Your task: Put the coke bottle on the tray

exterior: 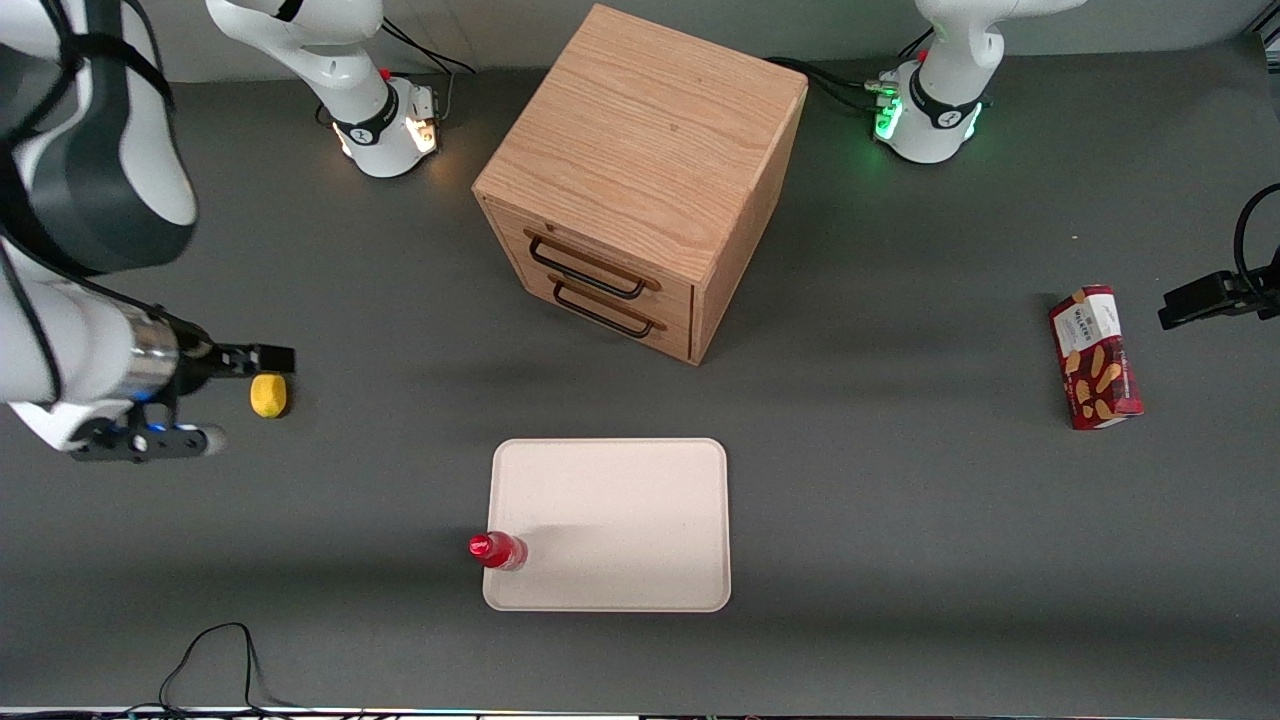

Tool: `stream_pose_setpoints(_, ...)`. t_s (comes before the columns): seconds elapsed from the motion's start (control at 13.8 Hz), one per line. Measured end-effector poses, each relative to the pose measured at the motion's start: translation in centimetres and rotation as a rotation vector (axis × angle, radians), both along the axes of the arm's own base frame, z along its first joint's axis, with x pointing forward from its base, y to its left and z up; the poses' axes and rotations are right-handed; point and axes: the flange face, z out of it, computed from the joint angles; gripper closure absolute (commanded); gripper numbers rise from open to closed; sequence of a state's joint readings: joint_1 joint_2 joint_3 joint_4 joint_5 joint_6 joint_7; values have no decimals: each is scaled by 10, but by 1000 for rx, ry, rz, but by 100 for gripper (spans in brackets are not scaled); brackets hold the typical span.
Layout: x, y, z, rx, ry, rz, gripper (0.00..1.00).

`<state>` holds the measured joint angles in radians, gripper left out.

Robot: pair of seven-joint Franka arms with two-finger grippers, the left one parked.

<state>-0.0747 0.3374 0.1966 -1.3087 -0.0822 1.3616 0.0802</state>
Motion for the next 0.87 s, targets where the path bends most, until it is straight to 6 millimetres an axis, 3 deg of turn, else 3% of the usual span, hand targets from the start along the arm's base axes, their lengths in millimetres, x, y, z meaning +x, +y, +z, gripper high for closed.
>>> stream_pose_setpoints(0.15, -32, -37, 7, 33, -27, 6, 0)
stream_pose_setpoints(0.29, -68, -57, 16, 43, -54, 1, 0)
stream_pose_setpoints(0.51, -92, -44, 29, 49, -73, 28, 0)
stream_pose_setpoints(0.65, -90, -30, 29, 50, -76, 52, 0)
stream_pose_setpoints(0.87, -86, -31, 39, 54, -109, 50, 0)
